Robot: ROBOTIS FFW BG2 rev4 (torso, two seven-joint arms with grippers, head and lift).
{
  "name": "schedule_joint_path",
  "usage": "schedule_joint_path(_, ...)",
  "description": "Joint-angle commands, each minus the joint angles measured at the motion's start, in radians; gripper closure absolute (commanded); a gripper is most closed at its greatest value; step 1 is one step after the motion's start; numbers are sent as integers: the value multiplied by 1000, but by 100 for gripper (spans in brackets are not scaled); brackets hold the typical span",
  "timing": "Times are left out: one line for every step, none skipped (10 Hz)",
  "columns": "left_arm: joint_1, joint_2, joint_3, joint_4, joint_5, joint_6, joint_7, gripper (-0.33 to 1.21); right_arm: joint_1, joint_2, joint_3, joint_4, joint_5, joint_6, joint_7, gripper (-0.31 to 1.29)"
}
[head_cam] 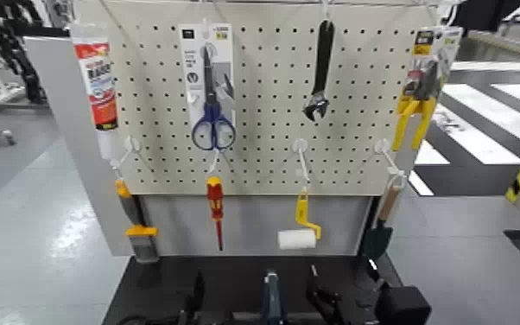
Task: Place the crate on the table.
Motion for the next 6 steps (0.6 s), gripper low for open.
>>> schedule_joint_path(-5, 1, -3, 5, 0, -1, -2, 113, -2, -1, 0, 5, -4, -6, 0, 14)
schedule_joint_path(-6, 3, -4, 5, 0, -1, -2, 113, -2, -1, 0, 7, -4, -6, 0, 14)
schedule_joint_path(-8, 3, -8, 6, 0, -1, -5, 113, -4, -1, 0, 7, -5, -7, 0, 14)
schedule_joint_path(-9, 4, -6, 8, 0, -1, -3, 113, -4, -1, 0, 8, -5, -9, 0, 14)
schedule_joint_path(-11, 8, -4, 8, 0, -1, -3, 113, -4, -1, 0, 8, -5, -10, 0, 14)
schedule_joint_path(-14, 12, 2, 8, 0, -3, 8, 113, -4, -2, 0, 10, -5, -12, 0, 14)
